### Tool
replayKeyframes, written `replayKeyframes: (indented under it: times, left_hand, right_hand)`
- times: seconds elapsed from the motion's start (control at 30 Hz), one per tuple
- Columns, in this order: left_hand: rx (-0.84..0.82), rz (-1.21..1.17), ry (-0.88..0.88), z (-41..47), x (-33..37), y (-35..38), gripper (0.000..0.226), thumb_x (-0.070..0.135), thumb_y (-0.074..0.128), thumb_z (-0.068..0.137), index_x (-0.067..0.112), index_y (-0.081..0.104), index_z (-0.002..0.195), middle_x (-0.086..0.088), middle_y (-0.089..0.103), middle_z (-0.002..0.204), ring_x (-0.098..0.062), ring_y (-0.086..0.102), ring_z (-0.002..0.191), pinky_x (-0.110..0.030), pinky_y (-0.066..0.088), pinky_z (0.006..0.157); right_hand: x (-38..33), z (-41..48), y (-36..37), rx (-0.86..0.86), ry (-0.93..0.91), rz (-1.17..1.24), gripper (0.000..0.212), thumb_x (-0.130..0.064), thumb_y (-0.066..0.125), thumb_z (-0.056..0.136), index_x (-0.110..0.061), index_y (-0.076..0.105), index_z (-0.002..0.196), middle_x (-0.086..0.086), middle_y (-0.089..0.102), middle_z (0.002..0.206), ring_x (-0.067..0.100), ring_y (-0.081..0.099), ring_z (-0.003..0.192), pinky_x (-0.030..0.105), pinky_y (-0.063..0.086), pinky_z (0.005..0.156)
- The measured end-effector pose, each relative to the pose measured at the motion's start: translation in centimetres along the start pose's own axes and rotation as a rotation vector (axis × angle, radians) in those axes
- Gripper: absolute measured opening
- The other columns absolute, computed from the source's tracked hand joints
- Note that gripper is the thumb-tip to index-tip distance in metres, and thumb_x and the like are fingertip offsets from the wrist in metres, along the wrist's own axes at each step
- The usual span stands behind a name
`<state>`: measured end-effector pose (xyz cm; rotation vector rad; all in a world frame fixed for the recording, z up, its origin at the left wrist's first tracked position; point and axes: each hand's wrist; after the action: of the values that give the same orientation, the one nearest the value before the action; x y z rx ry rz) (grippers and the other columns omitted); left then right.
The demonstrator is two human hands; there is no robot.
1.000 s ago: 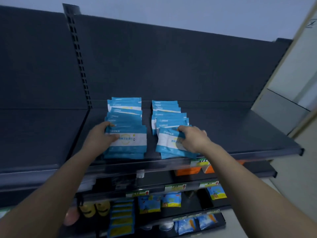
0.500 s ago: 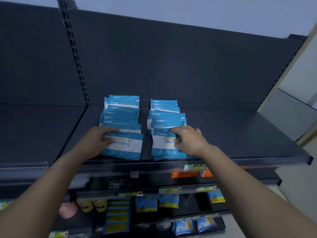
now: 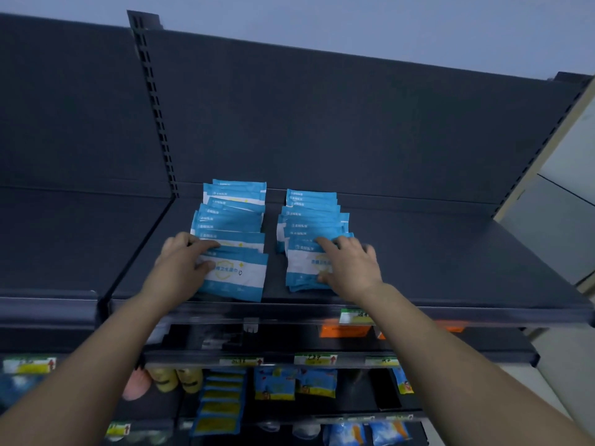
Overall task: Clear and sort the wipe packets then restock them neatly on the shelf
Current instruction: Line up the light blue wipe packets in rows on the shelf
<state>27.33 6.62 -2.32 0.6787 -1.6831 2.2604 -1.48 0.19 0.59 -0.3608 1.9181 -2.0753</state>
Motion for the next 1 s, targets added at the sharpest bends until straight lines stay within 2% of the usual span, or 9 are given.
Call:
replayKeyframes:
  times: [0.23, 0.4, 0.57, 0.67, 0.77, 0.83, 0.9, 0.93, 1.0]
  left_hand:
    - [-0.043, 0.028, 0.006, -0.8, 0.3, -0.3, 0.045, 0.03, 0.065, 0.088, 0.026, 0.052, 0.132, 0.004, 0.041, 0.111, -0.017, 0.033, 0.118, -0.032, 0.034, 0.1]
    - [-0.066, -0.003, -0.079, -1.4, 0.6, -0.1, 0.053, 0.036, 0.068, 0.085, 0.028, 0.048, 0.133, 0.0, 0.037, 0.134, -0.021, 0.032, 0.13, -0.04, 0.033, 0.108]
    - [-0.116, -0.144, -0.156, -1.9, 1.2, -0.3, 0.052, 0.024, 0.07, 0.085, 0.022, 0.045, 0.13, 0.001, 0.027, 0.143, -0.018, 0.036, 0.13, -0.025, 0.03, 0.102]
    - [-0.18, -0.212, -0.211, -1.8, 1.1, -0.6, 0.086, 0.024, 0.073, 0.083, 0.026, 0.018, 0.15, 0.001, 0.013, 0.156, -0.022, 0.027, 0.14, -0.035, 0.027, 0.112]
    - [-0.2, -0.554, -0.382, -1.4, 1.0, -1.1, 0.11, 0.012, 0.071, 0.084, 0.027, -0.015, 0.151, 0.006, 0.028, 0.149, -0.015, 0.042, 0.128, -0.031, 0.039, 0.101]
    - [-0.238, -0.647, -0.424, -1.0, 0.7, -1.0, 0.104, 0.002, 0.065, 0.087, 0.022, -0.013, 0.151, 0.004, 0.042, 0.14, -0.012, 0.05, 0.114, -0.026, 0.043, 0.093]
    - [-0.312, -0.647, -0.382, -0.4, 0.0, -0.9, 0.094, -0.001, 0.065, 0.086, 0.023, 0.004, 0.153, 0.002, 0.055, 0.131, -0.015, 0.059, 0.108, -0.028, 0.05, 0.091]
    - [-0.348, -0.646, -0.362, -0.1, -0.4, -1.2, 0.088, 0.001, 0.066, 0.086, 0.025, 0.012, 0.151, 0.003, 0.058, 0.127, -0.017, 0.059, 0.111, -0.026, 0.051, 0.089]
    - [-0.387, -0.672, -0.345, 1.2, -1.4, -1.8, 0.088, 0.013, 0.07, 0.085, 0.028, 0.013, 0.151, 0.005, 0.054, 0.133, -0.016, 0.052, 0.124, -0.027, 0.046, 0.098]
  right_hand:
    - [0.5, -0.5, 0.6, 0.018, -0.055, 0.09, 0.049, -0.055, 0.04, 0.095, -0.036, 0.04, 0.139, 0.001, 0.043, 0.123, 0.02, 0.037, 0.122, 0.041, 0.024, 0.107]
    - [0.5, -0.7, 1.6, 0.045, -0.082, 0.055, 0.045, -0.045, 0.041, 0.098, -0.033, 0.036, 0.141, 0.003, 0.037, 0.137, 0.022, 0.033, 0.13, 0.043, 0.019, 0.111]
    - [-1.8, -0.2, 0.5, 0.079, -0.173, 0.154, 0.053, -0.043, 0.046, 0.098, -0.025, 0.034, 0.146, 0.006, 0.028, 0.151, 0.023, 0.022, 0.141, 0.04, 0.016, 0.114]
    - [-4.8, 0.2, -0.3, -0.044, -0.26, 0.419, 0.057, -0.041, 0.043, 0.1, -0.021, 0.027, 0.15, 0.003, 0.02, 0.158, 0.02, 0.017, 0.145, 0.034, 0.019, 0.115]
    - [-8.2, 0.7, 0.0, -0.215, -0.236, 0.657, 0.07, -0.037, 0.046, 0.1, -0.022, 0.005, 0.155, -0.001, 0.0, 0.162, 0.018, 0.009, 0.148, 0.031, 0.017, 0.115]
    - [-10.2, 1.3, 0.3, -0.336, -0.154, 0.734, 0.081, -0.032, 0.05, 0.099, -0.027, -0.011, 0.153, 0.0, -0.017, 0.16, 0.023, 0.011, 0.148, 0.033, 0.027, 0.112]
    - [-11.8, 2.4, 0.7, -0.456, -0.042, 0.802, 0.089, -0.023, 0.053, 0.098, -0.031, -0.018, 0.151, 0.001, -0.024, 0.158, 0.027, 0.025, 0.143, 0.031, 0.04, 0.099]
    - [-12.5, 2.9, 0.9, -0.473, -0.007, 0.815, 0.09, -0.02, 0.055, 0.097, -0.031, -0.014, 0.152, 0.002, -0.019, 0.16, 0.027, 0.03, 0.14, 0.032, 0.041, 0.097]
    - [-13.4, 4.0, 1.8, -0.291, 0.031, 0.859, 0.08, -0.021, 0.062, 0.088, -0.028, 0.014, 0.151, 0.005, 0.017, 0.156, 0.025, 0.04, 0.132, 0.033, 0.044, 0.093]
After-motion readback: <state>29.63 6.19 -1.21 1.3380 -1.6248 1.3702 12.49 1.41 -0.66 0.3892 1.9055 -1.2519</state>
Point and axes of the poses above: each hand's wrist, its own z-axis towards the middle knuckle, its own y-axis out of the palm, x = y × z
